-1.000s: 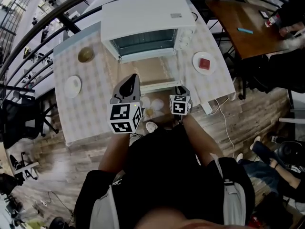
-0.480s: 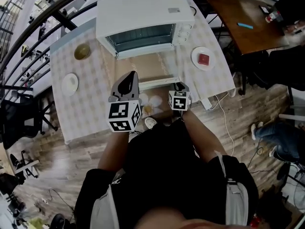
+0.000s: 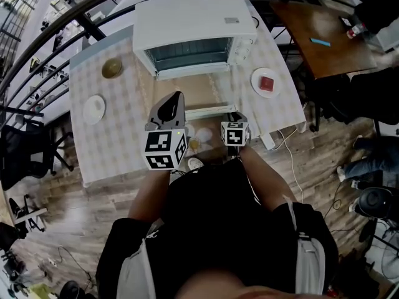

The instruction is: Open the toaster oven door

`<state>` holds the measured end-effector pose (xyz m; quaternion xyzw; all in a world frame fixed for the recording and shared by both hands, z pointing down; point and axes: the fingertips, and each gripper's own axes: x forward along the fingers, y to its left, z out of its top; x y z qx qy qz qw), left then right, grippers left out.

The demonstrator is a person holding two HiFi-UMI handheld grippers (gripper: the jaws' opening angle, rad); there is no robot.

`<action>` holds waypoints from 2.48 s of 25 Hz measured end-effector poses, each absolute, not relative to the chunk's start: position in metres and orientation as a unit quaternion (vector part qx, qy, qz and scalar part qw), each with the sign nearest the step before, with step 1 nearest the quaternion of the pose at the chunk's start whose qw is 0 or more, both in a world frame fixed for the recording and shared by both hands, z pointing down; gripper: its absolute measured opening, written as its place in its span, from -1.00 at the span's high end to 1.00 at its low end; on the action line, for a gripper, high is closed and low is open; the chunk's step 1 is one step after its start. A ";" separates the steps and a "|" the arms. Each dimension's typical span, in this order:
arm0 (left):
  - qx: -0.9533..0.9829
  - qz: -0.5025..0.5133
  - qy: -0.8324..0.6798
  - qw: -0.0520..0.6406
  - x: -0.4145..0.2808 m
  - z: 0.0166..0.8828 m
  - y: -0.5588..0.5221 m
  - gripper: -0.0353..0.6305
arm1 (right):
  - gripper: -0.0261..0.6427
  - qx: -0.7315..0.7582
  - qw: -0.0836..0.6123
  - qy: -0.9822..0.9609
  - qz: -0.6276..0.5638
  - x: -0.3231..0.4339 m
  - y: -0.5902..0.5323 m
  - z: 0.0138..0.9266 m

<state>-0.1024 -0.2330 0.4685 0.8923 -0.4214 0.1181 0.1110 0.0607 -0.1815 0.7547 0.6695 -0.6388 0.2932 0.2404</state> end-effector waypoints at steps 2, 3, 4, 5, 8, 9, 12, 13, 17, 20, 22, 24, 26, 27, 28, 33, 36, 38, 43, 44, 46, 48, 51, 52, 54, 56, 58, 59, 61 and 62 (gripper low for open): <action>0.892 0.114 -0.424 0.107 -0.105 0.464 -0.234 0.86 | 0.71 0.669 0.243 -0.639 0.291 0.060 -0.183 0.754; 0.892 0.113 -0.425 0.106 -0.106 0.462 -0.234 0.86 | 0.71 0.668 0.243 -0.639 0.293 0.060 -0.184 0.754; 0.892 0.112 -0.426 0.104 -0.107 0.461 -0.234 0.86 | 0.71 0.668 0.240 -0.639 0.295 0.060 -0.184 0.753; 0.891 0.110 -0.428 0.103 -0.109 0.459 -0.234 0.86 | 0.71 0.668 0.234 -0.640 0.299 0.060 -0.184 0.753; 0.886 0.099 -0.441 0.102 -0.120 0.454 -0.238 0.86 | 0.70 0.668 0.209 -0.647 0.304 0.061 -0.185 0.752; 0.884 0.096 -0.447 0.103 -0.124 0.454 -0.240 0.86 | 0.70 0.667 0.209 -0.649 0.300 0.060 -0.185 0.752; 0.878 0.089 -0.456 0.111 -0.130 0.457 -0.241 0.86 | 0.70 0.670 0.213 -0.648 0.292 0.060 -0.187 0.752; 0.878 0.089 -0.457 0.113 -0.130 0.458 -0.241 0.86 | 0.70 0.673 0.213 -0.647 0.290 0.060 -0.187 0.752; 0.877 0.088 -0.458 0.116 -0.131 0.462 -0.237 0.86 | 0.70 0.677 0.220 -0.643 0.282 0.061 -0.187 0.751; 0.876 0.087 -0.460 0.117 -0.134 0.462 -0.236 0.86 | 0.69 0.678 0.220 -0.640 0.286 0.062 -0.186 0.750; 0.875 0.087 -0.462 0.118 -0.136 0.463 -0.236 0.86 | 0.65 0.681 0.215 -0.637 0.290 0.062 -0.184 0.751; 0.874 0.087 -0.462 0.119 -0.138 0.464 -0.237 0.86 | 0.60 0.682 0.207 -0.638 0.292 0.062 -0.181 0.751; 0.875 0.086 -0.461 0.121 -0.138 0.464 -0.237 0.86 | 0.53 0.679 0.203 -0.640 0.297 0.060 -0.179 0.751; 0.875 0.086 -0.460 0.122 -0.137 0.464 -0.237 0.86 | 0.52 0.677 0.203 -0.641 0.299 0.059 -0.177 0.751; 0.876 0.086 -0.459 0.123 -0.136 0.465 -0.237 0.86 | 0.50 0.675 0.203 -0.643 0.300 0.057 -0.175 0.750; 0.881 0.087 -0.448 0.127 -0.131 0.469 -0.233 0.86 | 0.50 0.674 0.187 -0.653 0.288 0.052 -0.167 0.735; 0.882 0.088 -0.445 0.129 -0.130 0.471 -0.234 0.86 | 0.50 0.680 0.171 -0.655 0.280 0.053 -0.169 0.722; 0.883 0.087 -0.443 0.129 -0.127 0.470 -0.234 0.86 | 0.50 0.685 0.169 -0.653 0.278 0.056 -0.171 0.715; 0.886 0.083 -0.439 0.123 -0.122 0.465 -0.233 0.86 | 0.50 0.686 0.162 -0.655 0.271 0.059 -0.164 0.690; 0.886 0.082 -0.439 0.122 -0.122 0.464 -0.233 0.86 | 0.50 0.687 0.154 -0.660 0.261 0.059 -0.163 0.679; 0.887 0.079 -0.439 0.120 -0.123 0.462 -0.234 0.86 | 0.50 0.693 0.131 -0.669 0.233 0.059 -0.163 0.650; 0.887 0.077 -0.440 0.118 -0.122 0.460 -0.235 0.86 | 0.52 0.703 0.101 -0.677 0.195 0.063 -0.166 0.614; 0.888 0.073 -0.440 0.114 -0.121 0.457 -0.236 0.86 | 0.59 0.717 0.055 -0.684 0.123 0.069 -0.173 0.553; 0.888 0.071 -0.440 0.112 -0.120 0.455 -0.236 0.86 | 0.62 0.719 0.040 -0.686 0.100 0.070 -0.176 0.532; 0.889 0.067 -0.439 0.108 -0.119 0.451 -0.236 0.86 | 0.72 0.722 0.015 -0.689 0.056 0.070 -0.180 0.493; 0.890 0.064 -0.439 0.105 -0.118 0.449 -0.234 0.86 | 0.87 0.722 0.001 -0.691 0.017 0.069 -0.181 0.458; 0.890 0.061 -0.440 0.104 -0.117 0.446 -0.231 0.86 | 0.92 0.719 -0.011 -0.695 -0.011 0.066 -0.182 0.430; 0.890 0.060 -0.440 0.102 -0.117 0.445 -0.230 0.86 | 0.92 0.716 -0.018 -0.698 -0.019 0.064 -0.183 0.419; 0.890 0.058 -0.440 0.099 -0.118 0.443 -0.229 0.86 | 0.92 0.709 -0.030 -0.704 -0.023 0.061 -0.187 0.403; 0.890 0.057 -0.441 0.098 -0.118 0.441 -0.229 0.86 | 0.92 0.707 -0.034 -0.706 -0.025 0.059 -0.189 0.398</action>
